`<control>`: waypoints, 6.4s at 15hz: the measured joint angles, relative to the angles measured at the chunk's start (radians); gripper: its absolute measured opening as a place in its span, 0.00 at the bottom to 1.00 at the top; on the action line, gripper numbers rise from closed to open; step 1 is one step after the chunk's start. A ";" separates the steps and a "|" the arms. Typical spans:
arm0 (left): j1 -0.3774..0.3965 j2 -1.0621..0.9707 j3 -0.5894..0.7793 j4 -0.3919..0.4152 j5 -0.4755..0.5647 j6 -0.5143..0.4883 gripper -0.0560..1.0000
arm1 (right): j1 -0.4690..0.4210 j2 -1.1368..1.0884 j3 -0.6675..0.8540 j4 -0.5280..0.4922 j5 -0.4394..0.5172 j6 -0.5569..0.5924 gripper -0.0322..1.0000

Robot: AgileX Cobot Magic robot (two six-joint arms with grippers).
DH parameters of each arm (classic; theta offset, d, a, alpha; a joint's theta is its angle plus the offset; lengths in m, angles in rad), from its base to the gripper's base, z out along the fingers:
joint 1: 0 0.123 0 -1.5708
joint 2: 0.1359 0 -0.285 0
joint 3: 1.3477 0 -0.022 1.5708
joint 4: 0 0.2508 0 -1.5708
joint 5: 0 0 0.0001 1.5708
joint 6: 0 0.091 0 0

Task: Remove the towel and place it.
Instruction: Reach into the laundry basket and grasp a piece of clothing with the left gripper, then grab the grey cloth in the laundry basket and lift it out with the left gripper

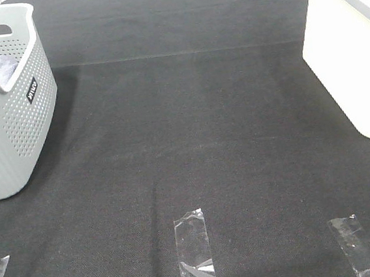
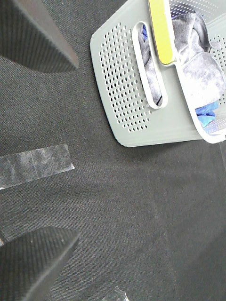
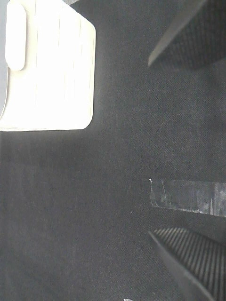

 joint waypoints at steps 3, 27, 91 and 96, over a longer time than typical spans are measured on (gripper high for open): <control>0.000 0.000 0.000 0.000 0.000 0.000 0.85 | 0.000 0.000 0.000 0.000 0.000 0.000 0.84; 0.000 0.923 -0.357 0.234 -0.471 -0.103 0.85 | 0.000 0.000 0.000 0.000 0.000 0.000 0.84; 0.194 2.416 -1.526 0.681 -0.458 -0.296 0.05 | 0.000 0.000 0.000 0.005 0.000 0.000 0.84; 0.194 2.382 -1.526 0.706 -0.459 -0.296 0.05 | 0.000 0.000 0.000 0.005 0.000 0.000 0.84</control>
